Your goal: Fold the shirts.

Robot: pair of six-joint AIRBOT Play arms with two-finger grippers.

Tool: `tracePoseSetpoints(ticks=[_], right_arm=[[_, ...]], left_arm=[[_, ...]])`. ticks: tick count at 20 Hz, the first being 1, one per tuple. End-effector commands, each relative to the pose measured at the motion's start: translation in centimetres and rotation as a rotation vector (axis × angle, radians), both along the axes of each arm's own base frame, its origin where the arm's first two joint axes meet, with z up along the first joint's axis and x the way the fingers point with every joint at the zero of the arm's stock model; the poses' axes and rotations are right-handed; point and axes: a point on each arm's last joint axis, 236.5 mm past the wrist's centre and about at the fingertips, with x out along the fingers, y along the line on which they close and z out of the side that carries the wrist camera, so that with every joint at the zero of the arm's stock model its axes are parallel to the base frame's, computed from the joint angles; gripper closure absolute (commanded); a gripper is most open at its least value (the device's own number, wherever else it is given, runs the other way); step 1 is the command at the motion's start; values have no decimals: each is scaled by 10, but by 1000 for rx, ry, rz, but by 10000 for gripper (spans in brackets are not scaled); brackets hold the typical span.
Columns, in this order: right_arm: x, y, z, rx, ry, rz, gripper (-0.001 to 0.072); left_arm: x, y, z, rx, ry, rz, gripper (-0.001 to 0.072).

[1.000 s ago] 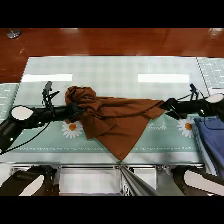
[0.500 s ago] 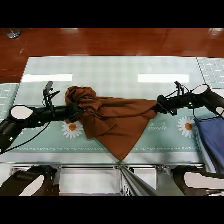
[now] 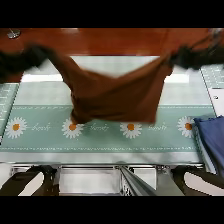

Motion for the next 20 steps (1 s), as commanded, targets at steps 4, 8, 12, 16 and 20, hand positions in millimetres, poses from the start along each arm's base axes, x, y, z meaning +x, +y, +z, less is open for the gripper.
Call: tracePoseSetpoints(ticks=[4, 8, 12, 16, 20], right_arm=[[-128, -3, 235, -192, -595, -41, 690], [-221, -23, 264, -349, -720, -141, 690], [-282, -34, 262, -420, -736, -202, 690], [-296, -35, 227, -449, -603, -170, 689], [-267, -37, 169, -433, -402, -125, 689]], left_arm=[[-110, 37, 241, 239, -545, 116, 674], [-192, 41, 305, 441, -760, 307, 674], [-249, 40, 319, 583, -843, 447, 674], [-269, 65, 297, 643, -748, 510, 674], [-206, 82, 216, 643, -457, 392, 674]])
